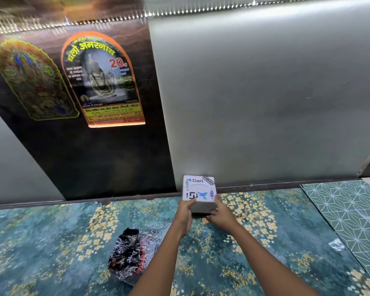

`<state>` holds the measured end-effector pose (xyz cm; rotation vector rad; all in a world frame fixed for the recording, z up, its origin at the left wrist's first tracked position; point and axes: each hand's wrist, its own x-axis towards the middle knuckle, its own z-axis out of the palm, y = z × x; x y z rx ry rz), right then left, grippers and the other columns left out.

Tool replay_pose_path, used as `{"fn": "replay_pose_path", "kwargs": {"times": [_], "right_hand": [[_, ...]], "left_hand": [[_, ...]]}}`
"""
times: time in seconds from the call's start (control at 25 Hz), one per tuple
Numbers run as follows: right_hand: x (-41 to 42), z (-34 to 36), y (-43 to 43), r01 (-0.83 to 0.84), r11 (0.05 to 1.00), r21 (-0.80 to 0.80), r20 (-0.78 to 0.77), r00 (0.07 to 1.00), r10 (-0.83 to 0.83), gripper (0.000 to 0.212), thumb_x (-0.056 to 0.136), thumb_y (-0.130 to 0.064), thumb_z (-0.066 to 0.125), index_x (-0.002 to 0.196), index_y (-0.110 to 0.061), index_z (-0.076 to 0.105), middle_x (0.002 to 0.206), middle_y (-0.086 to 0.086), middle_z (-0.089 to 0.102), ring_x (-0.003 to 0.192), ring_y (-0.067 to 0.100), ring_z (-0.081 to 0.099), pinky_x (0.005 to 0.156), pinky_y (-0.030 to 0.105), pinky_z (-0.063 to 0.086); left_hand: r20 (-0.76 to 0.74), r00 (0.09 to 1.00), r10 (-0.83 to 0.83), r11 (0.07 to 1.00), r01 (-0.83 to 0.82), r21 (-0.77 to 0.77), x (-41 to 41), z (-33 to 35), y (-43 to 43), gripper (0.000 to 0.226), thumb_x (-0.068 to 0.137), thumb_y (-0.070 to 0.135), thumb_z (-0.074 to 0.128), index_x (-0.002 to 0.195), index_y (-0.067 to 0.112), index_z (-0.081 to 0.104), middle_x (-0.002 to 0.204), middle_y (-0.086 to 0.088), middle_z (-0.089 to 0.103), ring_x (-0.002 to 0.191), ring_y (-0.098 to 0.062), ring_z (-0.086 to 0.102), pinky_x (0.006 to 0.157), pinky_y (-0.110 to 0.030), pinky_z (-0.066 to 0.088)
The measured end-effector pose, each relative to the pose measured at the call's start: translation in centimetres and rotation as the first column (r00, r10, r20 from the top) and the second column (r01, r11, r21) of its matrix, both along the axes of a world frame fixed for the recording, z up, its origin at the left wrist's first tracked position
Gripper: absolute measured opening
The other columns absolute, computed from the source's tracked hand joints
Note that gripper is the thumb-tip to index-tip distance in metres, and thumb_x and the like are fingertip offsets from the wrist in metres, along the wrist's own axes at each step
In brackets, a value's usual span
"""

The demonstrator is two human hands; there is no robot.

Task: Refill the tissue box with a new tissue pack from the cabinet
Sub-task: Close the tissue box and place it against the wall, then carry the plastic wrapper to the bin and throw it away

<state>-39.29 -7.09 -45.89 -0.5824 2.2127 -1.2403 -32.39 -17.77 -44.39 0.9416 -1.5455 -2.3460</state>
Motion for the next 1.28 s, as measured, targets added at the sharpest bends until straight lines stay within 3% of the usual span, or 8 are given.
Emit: {"fn": "replay_pose_path", "kwargs": {"times": [0.32,0.44,0.64,0.76,0.92,1.04,1.16,1.28], "right_hand": [[2.0,0.6,1.5,0.045,0.992,-0.12,-0.075,0.996,-0.054,0.072,0.076,0.012,0.052,0.139,-0.015,0.03,0.135,-0.001,0.033,0.116,0.031,0.053,0.079,0.027,0.051],[7.2,-0.4,6.2,0.13,0.978,-0.162,-0.009,0.991,-0.133,0.048,0.084,0.007,0.049,0.123,-0.02,0.05,0.118,-0.001,0.056,0.094,0.033,0.063,0.064,0.023,0.05],[14.2,-1.7,11.0,0.092,0.99,-0.105,0.235,0.97,-0.065,0.037,0.084,0.011,0.045,0.106,-0.015,0.061,0.089,0.011,0.067,0.069,0.02,0.062,0.064,0.023,0.053],[16.5,0.8,10.9,0.051,0.995,-0.086,0.164,0.986,-0.036,0.041,0.084,0.001,0.054,0.118,-0.022,0.054,0.099,0.003,0.064,0.08,0.017,0.06,0.071,0.026,0.053],[19.8,4.6,11.0,-0.06,0.993,-0.1,0.039,0.997,0.064,0.093,0.06,-0.037,0.079,0.134,-0.046,0.022,0.123,-0.032,0.029,0.104,-0.011,0.043,0.088,0.019,0.041],[22.0,5.8,11.3,0.026,0.976,-0.216,0.174,0.985,0.012,0.065,0.07,-0.008,0.074,0.116,-0.043,0.044,0.106,-0.028,0.051,0.078,-0.02,0.056,0.071,0.005,0.044],[23.8,4.6,12.7,0.262,0.948,-0.18,-0.004,0.964,-0.267,0.058,0.071,0.01,0.064,0.072,-0.047,0.067,0.064,-0.022,0.07,0.055,0.0,0.059,0.054,0.01,0.045],[25.3,2.8,14.7,0.565,0.773,-0.289,0.328,0.817,-0.475,0.039,0.069,0.019,0.06,0.053,-0.015,0.072,0.05,0.005,0.069,0.049,0.02,0.059,0.047,0.022,0.047]], "left_hand": [[0.266,0.964,-0.027,0.877,0.151,-0.457,3.8,1.6,0.0,0.093,0.08,0.025,0.064,0.145,0.013,-0.001,0.156,-0.01,0.005,0.143,-0.03,0.013,0.115,-0.045,0.02],[0.385,0.891,0.241,0.535,0.209,-0.819,10.5,1.0,0.1,0.097,0.073,0.029,0.071,0.144,0.027,0.005,0.157,-0.003,-0.007,0.142,-0.034,0.005,0.114,-0.05,0.019],[0.66,0.622,0.422,0.506,0.443,-0.74,19.2,-3.9,-0.2,0.063,0.079,0.026,0.065,0.134,0.03,0.035,0.155,-0.018,0.005,0.139,-0.045,0.004,0.107,-0.067,0.017],[0.372,0.814,0.446,0.344,0.228,-0.911,20.9,-4.0,-0.2,0.006,0.083,0.004,0.06,0.086,0.008,0.063,0.081,-0.012,0.067,0.075,-0.026,0.061,0.06,-0.034,0.051],[0.207,0.975,-0.078,0.852,0.173,-0.494,19.9,1.2,5.3,0.021,0.092,0.004,0.042,0.089,0.01,0.062,0.073,0.004,0.061,0.063,-0.009,0.061,0.051,-0.014,0.05],[0.033,0.986,-0.162,0.986,0.162,-0.023,19.8,2.7,9.9,0.021,0.088,-0.003,0.047,0.097,0.014,0.057,0.082,-0.004,0.068,0.061,-0.008,0.067,0.054,-0.021,0.054],[0.019,0.992,-0.127,0.887,0.122,-0.445,21.6,1.6,11.7,0.044,0.079,-0.004,0.06,0.106,0.026,0.044,0.107,-0.003,0.055,0.079,0.008,0.062,0.072,-0.016,0.054],[-0.105,0.877,-0.468,0.547,0.194,-0.814,23.2,1.2,12.2,0.05,0.075,0.006,0.055,0.108,0.043,0.049,0.123,0.009,0.046,0.115,0.003,0.047,0.099,-0.012,0.036]]}}
